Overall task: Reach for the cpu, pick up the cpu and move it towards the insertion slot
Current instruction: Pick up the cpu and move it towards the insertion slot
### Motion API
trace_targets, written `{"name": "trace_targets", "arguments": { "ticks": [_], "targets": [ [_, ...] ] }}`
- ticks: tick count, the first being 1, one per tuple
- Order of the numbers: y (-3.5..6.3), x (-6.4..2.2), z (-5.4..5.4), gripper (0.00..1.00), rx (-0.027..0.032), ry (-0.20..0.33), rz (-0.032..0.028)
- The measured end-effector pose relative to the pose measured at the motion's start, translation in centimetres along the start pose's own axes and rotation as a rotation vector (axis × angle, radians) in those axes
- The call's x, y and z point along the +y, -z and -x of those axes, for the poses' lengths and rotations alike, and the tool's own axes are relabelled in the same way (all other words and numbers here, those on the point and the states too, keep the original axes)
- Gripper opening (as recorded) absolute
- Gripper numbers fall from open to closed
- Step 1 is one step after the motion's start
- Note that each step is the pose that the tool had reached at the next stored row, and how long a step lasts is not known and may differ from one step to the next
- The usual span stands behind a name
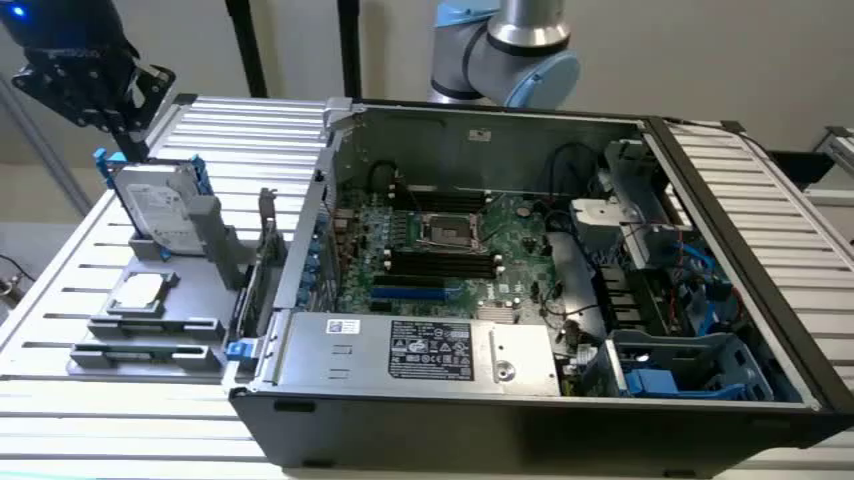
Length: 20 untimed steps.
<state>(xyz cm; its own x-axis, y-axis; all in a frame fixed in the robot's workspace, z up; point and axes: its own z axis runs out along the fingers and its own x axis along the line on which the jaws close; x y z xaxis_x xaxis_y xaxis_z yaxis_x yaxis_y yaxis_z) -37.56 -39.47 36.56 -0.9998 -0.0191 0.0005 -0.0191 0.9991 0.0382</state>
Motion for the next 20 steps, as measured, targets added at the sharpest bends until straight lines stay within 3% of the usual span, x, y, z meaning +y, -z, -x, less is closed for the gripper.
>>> {"name": "trace_targets", "arguments": {
  "ticks": [14,16,20],
  "targets": [
    [0.02,-0.1,0.0,0.11,0.0003,0.0,-0.0002],
    [0.0,-0.47,-0.2,0.11,0.0,0.0,0.0],
    [-0.06,-2.21,-0.6,0.11,0.0001,0.0,-0.0001]
  ]
}}
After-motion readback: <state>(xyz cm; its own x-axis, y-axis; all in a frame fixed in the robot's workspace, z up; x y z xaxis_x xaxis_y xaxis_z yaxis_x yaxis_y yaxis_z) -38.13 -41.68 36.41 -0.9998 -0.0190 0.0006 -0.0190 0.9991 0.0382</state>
